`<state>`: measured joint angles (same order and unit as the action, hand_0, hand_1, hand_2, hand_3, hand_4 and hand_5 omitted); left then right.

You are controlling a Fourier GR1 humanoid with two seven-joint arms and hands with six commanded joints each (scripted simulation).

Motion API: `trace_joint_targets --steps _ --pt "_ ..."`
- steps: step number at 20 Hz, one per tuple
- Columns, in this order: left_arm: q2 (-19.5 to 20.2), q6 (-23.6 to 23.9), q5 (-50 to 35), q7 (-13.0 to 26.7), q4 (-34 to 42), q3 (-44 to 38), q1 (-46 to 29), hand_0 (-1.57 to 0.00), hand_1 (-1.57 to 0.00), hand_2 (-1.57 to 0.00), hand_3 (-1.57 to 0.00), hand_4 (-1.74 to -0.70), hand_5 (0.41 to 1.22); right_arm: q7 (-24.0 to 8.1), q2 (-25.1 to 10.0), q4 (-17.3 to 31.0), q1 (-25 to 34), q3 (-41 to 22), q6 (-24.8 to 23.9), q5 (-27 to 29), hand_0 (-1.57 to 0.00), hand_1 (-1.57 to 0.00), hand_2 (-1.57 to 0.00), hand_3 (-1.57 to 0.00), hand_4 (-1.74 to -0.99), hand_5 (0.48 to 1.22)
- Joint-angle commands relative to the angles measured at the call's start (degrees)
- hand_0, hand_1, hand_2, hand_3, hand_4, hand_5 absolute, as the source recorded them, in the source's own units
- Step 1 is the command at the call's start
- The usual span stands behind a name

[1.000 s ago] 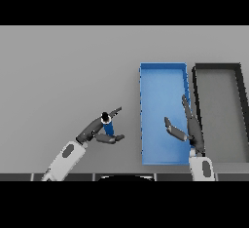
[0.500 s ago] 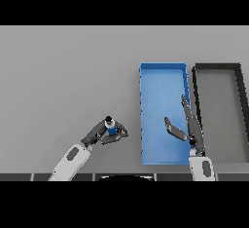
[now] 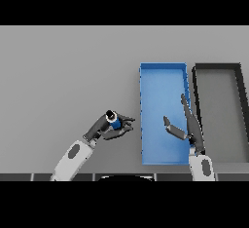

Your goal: Pick up the blue pipe and place it into the blue bin.

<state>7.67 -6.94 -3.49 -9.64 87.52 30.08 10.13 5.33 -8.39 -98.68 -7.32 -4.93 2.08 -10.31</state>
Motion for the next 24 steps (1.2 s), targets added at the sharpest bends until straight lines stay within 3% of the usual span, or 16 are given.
trace_joint_targets --steps 1,8,10,13,15,17,18,19,20,21,24 --pt "-0.48 -0.08 0.19 1.0 0.76 0.26 0.28 -1.54 -1.55 -1.55 -1.55 -1.47 1.212 -0.45 0.02 0.01 0.14 0.03 -0.28 -0.26 0.0 0.0 0.0 0.0 -1.204 0.64" --pt "-1.54 -2.65 1.95 5.98 5.75 1.04 2.05 -1.57 -1.57 -1.57 -1.57 -1.47 1.219 -0.82 -0.64 0.07 0.38 0.64 -0.34 -0.26 0.0 0.0 0.0 0.0 -1.155 0.642" --pt "-1.69 -3.11 1.76 6.27 5.93 0.04 2.11 -1.57 -1.57 -1.57 -1.57 -1.47 1.22 0.35 -0.46 -0.05 -0.31 0.18 -0.88 -1.28 0.0 0.0 0.0 0.0 -1.145 0.643" --pt "-2.78 -3.93 2.74 6.56 4.41 -0.05 1.95 -1.57 -1.57 -1.57 -1.57 -1.47 1.22 1.07 0.39 -3.52 -3.87 -0.51 -3.38 -3.73 0.0 0.0 0.0 0.0 -1.138 0.643" --pt "-3.26 -3.99 4.02 5.67 4.2 -0.09 1.64 -1.57 -1.57 -1.57 -1.57 -1.47 1.22 1.35 1.13 -6.69 -7.25 -1.17 -5.2 -5.69 0.0 0.0 0.0 0.0 -1.188 0.643" --pt "-3.42 -4.77 3.93 5.33 4.41 -0.8 1.83 -1.57 -1.57 -1.57 -1.57 -1.47 1.22 -0.43 1.23 -7.29 -7.67 -0.95 -6.05 -6.46 0.0 0.0 0.0 0.0 -1.184 0.642" --pt "-3.39 -5.37 3.67 5.42 4.34 -1.15 1.82 -1.57 -1.57 -1.57 -1.57 -1.47 1.22 0.34 1.06 -8.61 -7.83 -1.06 -5.81 -6.17 0.0 0.0 -0.02 0.0 -1.187 0.642" --pt "-3.59 -5.87 3.71 5.42 4.55 -1.01 1.44 -1.57 -1.57 -1.57 -1.57 -1.47 1.221 3.16 1.05 -10.49 -8.37 -0.9 -3.46 -2.29 0.0 0.0 -0.04 0.0 -1.195 0.648" --pt "-3.67 -6.24 3.84 5.23 4.96 -0.92 0.93 -1.57 -1.57 -1.57 -1.57 -1.47 1.221 3.43 1.15 -12.25 -8.38 -1.24 -0.43 1.94 0.0 -0.01 -0.07 0.0 -1.198 0.641" --pt "-4.08 -6.37 4.35 4.86 5.04 -0.53 0.18 -1.57 -1.57 -1.57 -1.57 -1.47 1.221 1.92 -0.19 -14.19 -8.1 -1.16 3.3 6.55 0.0 -0.02 -0.09 0.0 -1.202 0.624" --pt "-4.67 -7.22 4.33 6.22 5.4 -1.38 0.7 -1.57 -1.57 -1.57 -1.57 -1.47 1.221 -7.68 -4.84 -18.82 -2.83 -1.48 10.07 16.17 0.0 -0.02 -0.12 0.0 -1.224 0.6"
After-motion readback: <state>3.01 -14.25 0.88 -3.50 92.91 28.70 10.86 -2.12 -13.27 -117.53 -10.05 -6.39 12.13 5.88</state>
